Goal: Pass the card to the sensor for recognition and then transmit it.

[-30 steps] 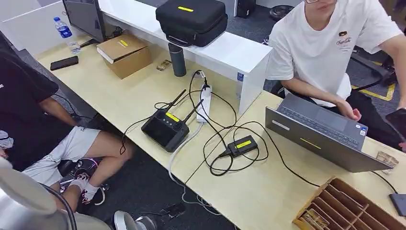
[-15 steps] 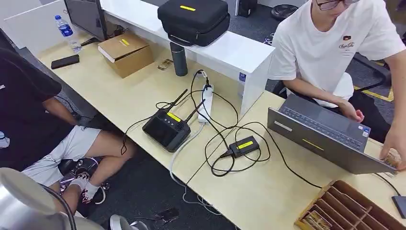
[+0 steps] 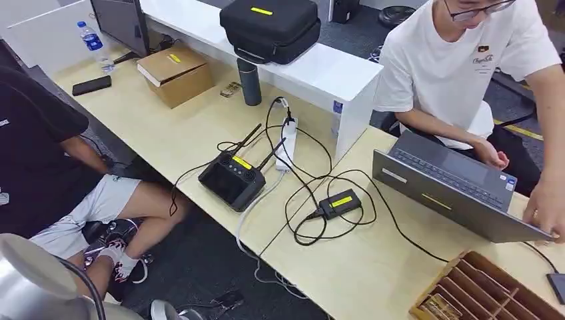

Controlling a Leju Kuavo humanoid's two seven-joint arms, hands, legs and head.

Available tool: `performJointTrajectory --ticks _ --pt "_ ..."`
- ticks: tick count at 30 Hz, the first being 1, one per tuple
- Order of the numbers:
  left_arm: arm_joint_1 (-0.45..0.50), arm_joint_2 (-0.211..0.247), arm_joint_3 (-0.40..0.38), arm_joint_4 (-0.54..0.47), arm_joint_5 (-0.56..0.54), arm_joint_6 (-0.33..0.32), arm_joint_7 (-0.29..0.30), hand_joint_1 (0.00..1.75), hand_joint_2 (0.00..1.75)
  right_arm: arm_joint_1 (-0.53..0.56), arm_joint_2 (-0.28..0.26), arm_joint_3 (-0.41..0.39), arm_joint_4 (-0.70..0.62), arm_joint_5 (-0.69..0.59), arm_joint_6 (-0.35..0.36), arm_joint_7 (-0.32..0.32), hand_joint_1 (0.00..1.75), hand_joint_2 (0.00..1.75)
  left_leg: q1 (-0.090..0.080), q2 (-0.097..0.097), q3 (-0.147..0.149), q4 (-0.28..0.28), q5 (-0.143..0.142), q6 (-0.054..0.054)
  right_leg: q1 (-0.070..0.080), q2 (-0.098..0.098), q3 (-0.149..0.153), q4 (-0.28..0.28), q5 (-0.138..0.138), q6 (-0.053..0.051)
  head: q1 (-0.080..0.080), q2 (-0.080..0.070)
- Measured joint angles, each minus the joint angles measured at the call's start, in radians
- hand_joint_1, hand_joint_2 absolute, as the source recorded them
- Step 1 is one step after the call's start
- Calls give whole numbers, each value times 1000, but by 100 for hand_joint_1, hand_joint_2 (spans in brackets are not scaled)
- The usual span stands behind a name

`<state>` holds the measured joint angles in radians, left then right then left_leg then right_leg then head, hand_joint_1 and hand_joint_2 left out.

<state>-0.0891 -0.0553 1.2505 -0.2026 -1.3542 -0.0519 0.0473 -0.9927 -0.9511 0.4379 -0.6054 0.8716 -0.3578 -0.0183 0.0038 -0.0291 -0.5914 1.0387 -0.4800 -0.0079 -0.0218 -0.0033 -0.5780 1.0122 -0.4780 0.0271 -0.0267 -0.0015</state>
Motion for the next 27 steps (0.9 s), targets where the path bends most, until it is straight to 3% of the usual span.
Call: performJointTrajectory --ticks 5,11,15,19,23,27 --pt "1 -1 8 0 11 5 5 0 175 226 -130 -127 84 -100 -30 22 0 175 0 -1 -1 -1 -2 2 0 -2 1 0 -1 1 0 0" --pt "1 -3 17 0 21 10 16 0 175 532 -181 -287 210 -190 -55 60 0 175 0 -1 -1 -2 -3 3 0 -2 1 0 -3 2 0 0" --pt "-1 -3 23 0 29 14 23 0 175 720 -164 -394 280 -246 -69 72 0 175 0 -2 0 -3 -3 3 0 -3 2 -1 -3 2 0 0" --pt "1 -7 25 0 34 10 35 0 175 862 -93 -489 336 -257 -82 87 0 175 -1 -1 1 -4 -3 3 -1 -3 2 0 -4 2 -1 0" --pt "0 -8 25 0 34 10 35 0 175 922 -44 -532 362 -258 -88 90 0 175 -1 1 3 -5 -3 3 -1 0 1 0 -4 2 0 0" --pt "-1 -8 25 0 34 10 35 0 175 946 -29 -555 376 -257 -86 91 0 175 -1 3 4 -5 -3 3 -1 3 1 0 -4 2 -1 0"
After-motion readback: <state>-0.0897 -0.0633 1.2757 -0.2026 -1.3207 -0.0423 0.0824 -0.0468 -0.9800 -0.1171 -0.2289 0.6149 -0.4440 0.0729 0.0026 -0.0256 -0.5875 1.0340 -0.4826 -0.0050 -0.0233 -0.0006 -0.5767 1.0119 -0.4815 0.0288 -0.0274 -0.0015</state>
